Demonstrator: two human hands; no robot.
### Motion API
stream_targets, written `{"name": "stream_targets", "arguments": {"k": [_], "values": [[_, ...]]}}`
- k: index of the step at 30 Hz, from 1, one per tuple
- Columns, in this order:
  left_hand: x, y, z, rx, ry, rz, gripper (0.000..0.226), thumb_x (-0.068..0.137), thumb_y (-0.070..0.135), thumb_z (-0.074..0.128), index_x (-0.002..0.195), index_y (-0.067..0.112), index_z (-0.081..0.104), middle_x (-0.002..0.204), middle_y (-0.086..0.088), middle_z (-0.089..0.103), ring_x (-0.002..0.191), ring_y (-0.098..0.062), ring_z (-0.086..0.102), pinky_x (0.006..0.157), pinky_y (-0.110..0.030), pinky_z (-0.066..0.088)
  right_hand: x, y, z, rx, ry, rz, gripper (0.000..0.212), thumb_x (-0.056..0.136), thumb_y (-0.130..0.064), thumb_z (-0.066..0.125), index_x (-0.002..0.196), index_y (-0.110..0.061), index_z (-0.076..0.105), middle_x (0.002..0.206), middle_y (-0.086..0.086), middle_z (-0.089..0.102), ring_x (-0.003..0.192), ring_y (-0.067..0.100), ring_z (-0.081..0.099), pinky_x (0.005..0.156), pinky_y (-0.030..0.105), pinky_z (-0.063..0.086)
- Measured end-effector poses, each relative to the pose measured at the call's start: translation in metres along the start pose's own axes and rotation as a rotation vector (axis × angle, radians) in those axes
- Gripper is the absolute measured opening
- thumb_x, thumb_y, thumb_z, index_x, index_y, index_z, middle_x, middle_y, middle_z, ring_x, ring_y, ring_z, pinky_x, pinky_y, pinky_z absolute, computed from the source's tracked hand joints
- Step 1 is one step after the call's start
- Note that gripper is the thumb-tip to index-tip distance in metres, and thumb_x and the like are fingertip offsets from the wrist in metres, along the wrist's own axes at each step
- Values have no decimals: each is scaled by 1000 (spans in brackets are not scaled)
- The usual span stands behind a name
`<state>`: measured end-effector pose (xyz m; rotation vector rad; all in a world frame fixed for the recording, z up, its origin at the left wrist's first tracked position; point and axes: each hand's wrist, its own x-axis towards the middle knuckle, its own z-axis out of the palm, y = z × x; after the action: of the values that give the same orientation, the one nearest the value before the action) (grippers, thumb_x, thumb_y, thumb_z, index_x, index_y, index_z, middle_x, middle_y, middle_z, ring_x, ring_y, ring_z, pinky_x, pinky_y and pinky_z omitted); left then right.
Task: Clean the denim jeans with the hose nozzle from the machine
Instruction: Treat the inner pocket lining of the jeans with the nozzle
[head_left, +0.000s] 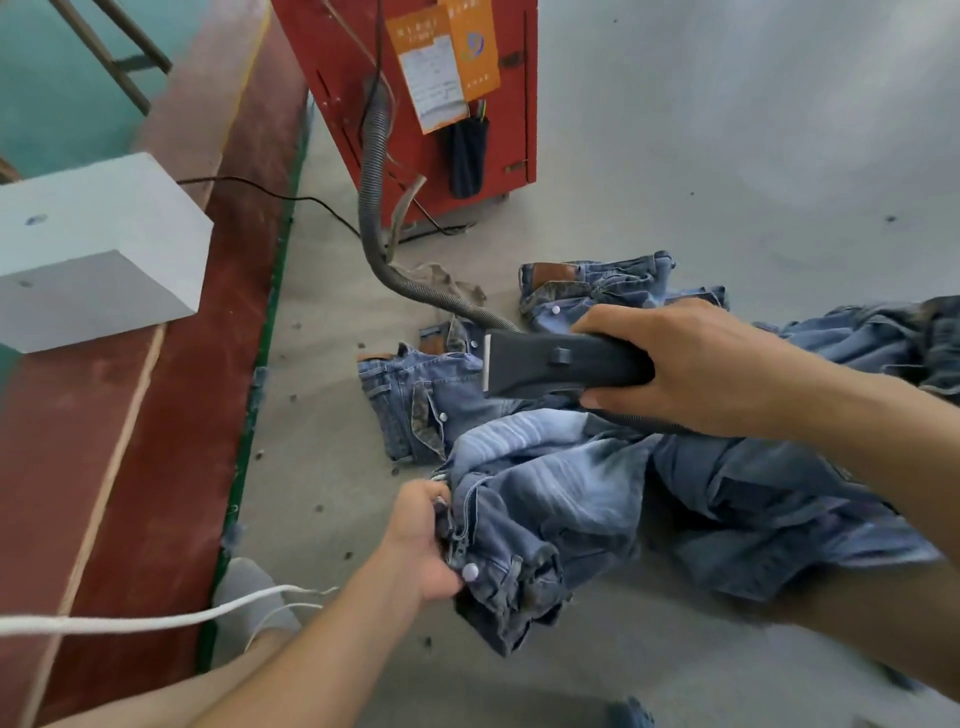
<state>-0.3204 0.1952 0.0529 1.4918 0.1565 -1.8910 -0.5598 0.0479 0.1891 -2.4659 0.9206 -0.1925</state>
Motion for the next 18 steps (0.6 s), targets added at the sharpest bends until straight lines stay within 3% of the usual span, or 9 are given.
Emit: {"name": "stream_targets", "arguments": {"k": [2, 3, 5, 7, 9, 12, 14, 16, 18], "values": [[3, 5, 4, 90, -64, -6, 48, 80, 53, 75, 99, 9, 80, 104, -15, 77, 91, -34, 76, 75, -46, 61, -3, 3, -3, 12, 14, 15, 31, 91, -49, 72, 116, -41, 56, 86, -43, 58, 77, -14, 58, 67, 7, 41], [5, 5, 8, 168, -73, -16, 58, 75, 59, 83, 106, 10, 81, 112, -16, 77, 99, -35, 76, 78, -45, 61, -4, 5, -5, 21, 22, 23, 31, 91, -48, 73, 116, -41, 57, 83, -37, 60, 77, -12, 58, 68, 8, 42], [8, 3, 15, 252, -29, 9, 58, 66, 38, 91, 114, 7, 78, 114, -19, 76, 102, -35, 75, 82, -40, 62, -5, 6, -7, 36, 34, 30, 33, 91, -49, 73, 118, -41, 57, 78, -26, 63, 79, -9, 59, 69, 12, 44], [11, 3, 18, 225, 0, 72, 48, 76, 23, 83, 118, 2, 75, 116, -21, 75, 106, -35, 74, 94, -45, 59, -7, 6, -10, 46, 43, 29, 34, 89, -53, 69, 119, -41, 56, 81, -21, 65, 81, -5, 60, 69, 16, 46], [14, 9, 20, 135, -14, 105, 31, 92, 17, 69, 116, -1, 75, 119, -23, 73, 104, -37, 74, 85, -46, 62, -8, 7, -12, 49, 49, 36, 35, 88, -57, 65, 118, -43, 54, 84, -19, 66, 80, -1, 61, 67, 20, 49], [16, 23, 30, 33, -43, 189, 31, 103, 15, 54, 124, -7, 64, 108, -27, 74, 81, -35, 77, 62, -44, 64, -11, 8, -15, 49, 56, 51, 36, 86, -59, 62, 117, -44, 53, 85, -17, 67, 76, 2, 62, 67, 26, 52], [19, 24, 43, -8, -22, 219, 31, 106, 15, 50, 125, -5, 61, 105, -26, 74, 79, -36, 77, 76, -57, 63, -14, 9, -16, 45, 61, 57, 35, 86, -59, 62, 117, -45, 53, 85, -16, 68, 74, 3, 62, 68, 29, 52], [25, 19, 58, -39, 4, 194, 35, 108, 21, 46, 129, -2, 64, 117, -24, 73, 99, -38, 75, 87, -54, 60, -16, 9, -18, 52, 66, 60, 36, 87, -58, 63, 118, -45, 52, 86, -16, 68, 77, 5, 62, 69, 30, 52], [31, 14, 68, -27, -15, 105, 43, 109, 31, 45, 120, -1, 72, 116, -22, 74, 97, -36, 76, 73, -41, 63, -17, 10, -20, 79, 68, 75, 36, 87, -58, 64, 118, -47, 51, 89, -17, 69, 80, 5, 63, 69, 29, 53]]}}
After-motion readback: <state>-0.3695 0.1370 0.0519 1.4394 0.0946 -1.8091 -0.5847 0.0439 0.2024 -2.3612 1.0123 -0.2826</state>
